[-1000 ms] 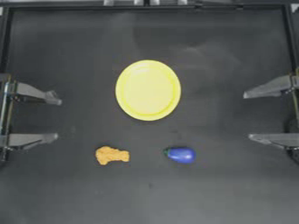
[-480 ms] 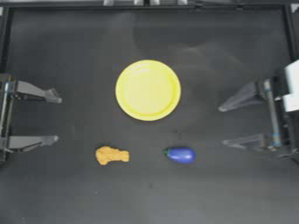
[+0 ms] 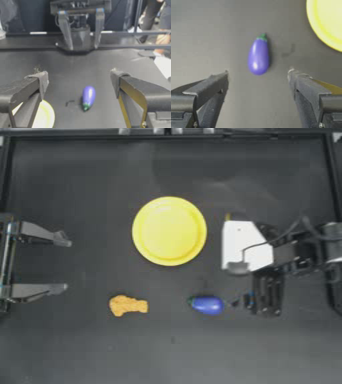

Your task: Put purple eggplant on plate

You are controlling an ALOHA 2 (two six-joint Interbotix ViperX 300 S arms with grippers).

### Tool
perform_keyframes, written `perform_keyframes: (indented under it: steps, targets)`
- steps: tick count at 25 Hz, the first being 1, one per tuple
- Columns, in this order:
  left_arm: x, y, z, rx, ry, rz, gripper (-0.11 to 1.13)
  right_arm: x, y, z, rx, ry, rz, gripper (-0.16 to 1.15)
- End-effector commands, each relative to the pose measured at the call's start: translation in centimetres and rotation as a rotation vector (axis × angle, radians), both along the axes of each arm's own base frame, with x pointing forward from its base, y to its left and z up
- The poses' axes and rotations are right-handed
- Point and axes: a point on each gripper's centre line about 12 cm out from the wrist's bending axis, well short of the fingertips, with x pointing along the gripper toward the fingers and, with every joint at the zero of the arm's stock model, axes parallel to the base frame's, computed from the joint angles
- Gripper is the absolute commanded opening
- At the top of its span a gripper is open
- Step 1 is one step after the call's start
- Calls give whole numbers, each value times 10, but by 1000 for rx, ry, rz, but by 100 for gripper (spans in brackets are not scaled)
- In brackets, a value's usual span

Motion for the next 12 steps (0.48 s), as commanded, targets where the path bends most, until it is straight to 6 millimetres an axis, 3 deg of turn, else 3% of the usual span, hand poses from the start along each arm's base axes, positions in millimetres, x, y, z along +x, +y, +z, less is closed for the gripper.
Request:
perform_keyframes:
  steps: [1, 12]
  targets:
    - [2, 1, 10, -1, -17, 6, 103, 13, 7, -1, -8, 9, 3, 98]
    - [1, 2, 7, -1, -11, 8, 103, 32, 17, -46, -54, 128, -25, 98]
